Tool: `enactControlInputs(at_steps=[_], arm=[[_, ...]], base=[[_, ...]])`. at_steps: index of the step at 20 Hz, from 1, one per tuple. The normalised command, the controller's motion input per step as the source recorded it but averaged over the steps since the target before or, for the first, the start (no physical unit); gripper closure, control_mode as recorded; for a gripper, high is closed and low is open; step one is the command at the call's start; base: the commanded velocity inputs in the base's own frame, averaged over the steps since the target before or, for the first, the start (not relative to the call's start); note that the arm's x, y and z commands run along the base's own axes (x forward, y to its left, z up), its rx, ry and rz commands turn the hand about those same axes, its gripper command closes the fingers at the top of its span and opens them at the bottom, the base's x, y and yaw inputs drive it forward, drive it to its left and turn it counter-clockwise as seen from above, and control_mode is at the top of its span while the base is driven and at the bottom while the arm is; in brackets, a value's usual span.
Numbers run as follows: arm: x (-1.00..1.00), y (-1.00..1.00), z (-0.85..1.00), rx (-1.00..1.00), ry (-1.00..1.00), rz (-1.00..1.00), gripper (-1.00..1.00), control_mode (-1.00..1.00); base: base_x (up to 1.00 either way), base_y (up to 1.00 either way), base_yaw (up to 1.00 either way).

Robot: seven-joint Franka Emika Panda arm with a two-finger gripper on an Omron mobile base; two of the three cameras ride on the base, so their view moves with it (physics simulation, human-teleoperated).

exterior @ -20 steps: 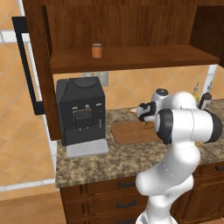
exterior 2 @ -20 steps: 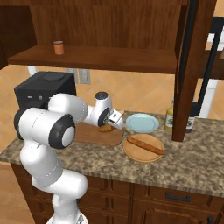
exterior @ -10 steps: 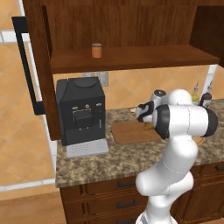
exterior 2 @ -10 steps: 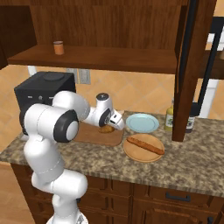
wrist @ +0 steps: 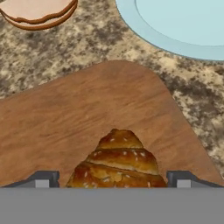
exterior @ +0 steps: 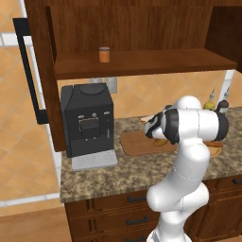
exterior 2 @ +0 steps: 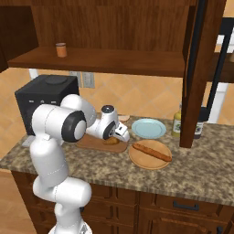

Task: From the different types of pastries on the counter, select a croissant and place it on the cutting board. Then retrieve a jar of jam from the cabinet and place it alongside the croissant on the cutting board.

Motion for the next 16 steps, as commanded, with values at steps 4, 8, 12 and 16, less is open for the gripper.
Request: enactControlInputs(at_steps=[4,8,12,16], arm=[[0.12,0.0,-0.32,0.0,-0.01,0.0,1.0,-1.0],[0.14,0.0,-0.43,0.0,0.0,0.0,1.0,-1.0],[0.18,0.0,-0.51,0.0,-0.01,0.0,1.0,-1.0],[0.07,-0.01,-0.62,0.0,-0.03,0.01,1.0,-1.0]], base=[[0.0,0.0,0.0],[0.0,0.0,0.0],[0.0,0.0,0.0],[0.0,0.0,0.0]])
